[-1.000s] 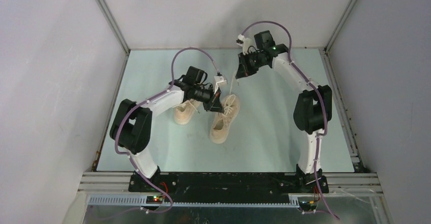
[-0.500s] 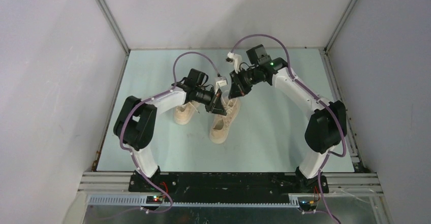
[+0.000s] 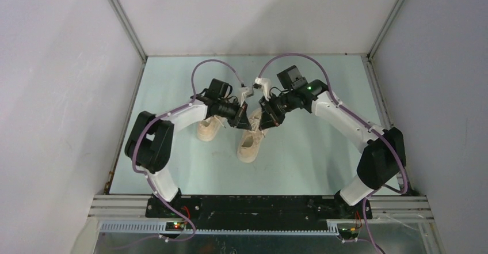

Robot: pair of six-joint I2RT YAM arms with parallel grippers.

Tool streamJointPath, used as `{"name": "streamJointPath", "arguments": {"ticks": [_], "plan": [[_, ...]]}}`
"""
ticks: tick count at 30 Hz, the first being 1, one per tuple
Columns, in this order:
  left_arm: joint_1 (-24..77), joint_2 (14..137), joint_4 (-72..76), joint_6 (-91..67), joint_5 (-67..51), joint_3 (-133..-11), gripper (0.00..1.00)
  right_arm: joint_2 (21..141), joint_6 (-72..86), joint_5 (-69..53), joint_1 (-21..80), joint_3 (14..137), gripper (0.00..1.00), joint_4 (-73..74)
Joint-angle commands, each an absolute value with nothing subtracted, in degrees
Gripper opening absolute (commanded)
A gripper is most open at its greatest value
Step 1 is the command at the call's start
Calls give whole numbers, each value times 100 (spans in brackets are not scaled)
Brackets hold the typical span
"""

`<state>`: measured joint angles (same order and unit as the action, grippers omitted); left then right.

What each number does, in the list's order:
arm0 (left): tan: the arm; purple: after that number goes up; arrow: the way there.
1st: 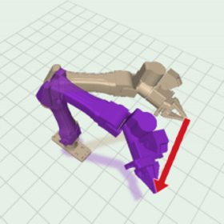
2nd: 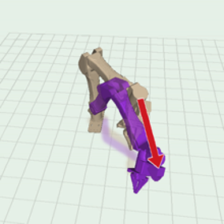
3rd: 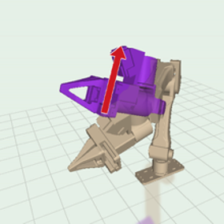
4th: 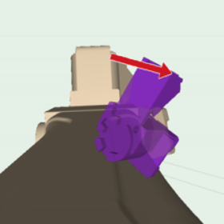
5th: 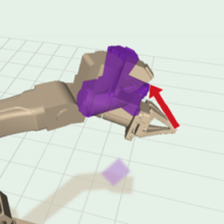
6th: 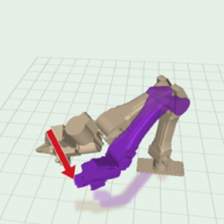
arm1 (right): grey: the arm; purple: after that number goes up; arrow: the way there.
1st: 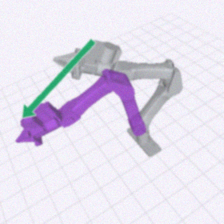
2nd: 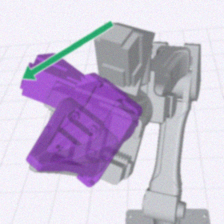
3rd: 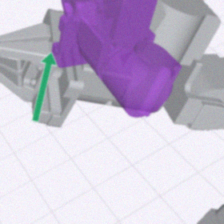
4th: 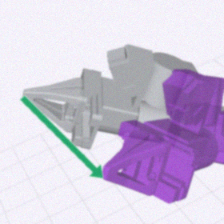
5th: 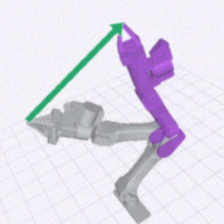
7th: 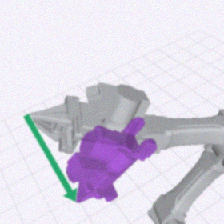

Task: Tie the shoes
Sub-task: Wrap the shoelace around the shoelace.

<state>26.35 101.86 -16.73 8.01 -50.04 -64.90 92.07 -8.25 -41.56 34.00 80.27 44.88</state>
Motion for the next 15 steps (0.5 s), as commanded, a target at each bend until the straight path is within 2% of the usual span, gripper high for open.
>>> {"name": "streamJointPath", "arguments": {"ticks": [1,11,15], "plan": [[2610,9542,-1823,1130,-4065,-6449,0,8933,-926,-4118,3371,8030,0,4286],[2742,9438,-1470,784,-3603,-6213,0,9008,-980,-4201,3550,8033,0,4264],[2777,9436,-1213,500,-3582,-6093,0,8923,-1475,-4186,3793,7940,0,4546]]}}
